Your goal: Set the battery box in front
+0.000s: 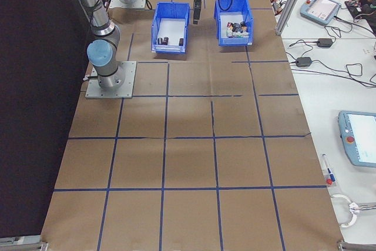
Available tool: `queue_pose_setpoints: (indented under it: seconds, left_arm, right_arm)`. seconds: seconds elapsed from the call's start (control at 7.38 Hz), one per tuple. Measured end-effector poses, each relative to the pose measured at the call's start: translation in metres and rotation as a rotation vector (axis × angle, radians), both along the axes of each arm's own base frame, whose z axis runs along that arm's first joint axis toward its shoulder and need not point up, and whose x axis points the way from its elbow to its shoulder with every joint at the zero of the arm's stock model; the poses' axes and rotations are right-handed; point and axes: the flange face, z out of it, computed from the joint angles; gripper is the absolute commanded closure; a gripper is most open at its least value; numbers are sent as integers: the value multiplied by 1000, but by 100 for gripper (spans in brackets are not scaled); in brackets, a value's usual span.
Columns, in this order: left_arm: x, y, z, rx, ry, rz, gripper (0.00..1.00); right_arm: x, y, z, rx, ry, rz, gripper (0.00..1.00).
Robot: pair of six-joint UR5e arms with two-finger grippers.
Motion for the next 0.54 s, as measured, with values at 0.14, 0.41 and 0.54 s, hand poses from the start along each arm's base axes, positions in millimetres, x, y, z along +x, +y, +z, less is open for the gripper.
queue_pose_setpoints:
  seconds: [0.14,0.41,0.54]
  left_arm:
    - [0,0,-1,2,1,1,0]
    - [0,1,-7,14,4,4,0]
    - [0,2,-9,19,5,5,0]
  right_arm:
    - [0,0,0,0,0,0,0]
    - [0,0,0,0,0,1,0]
    - [0,0,0,0,0,3,0]
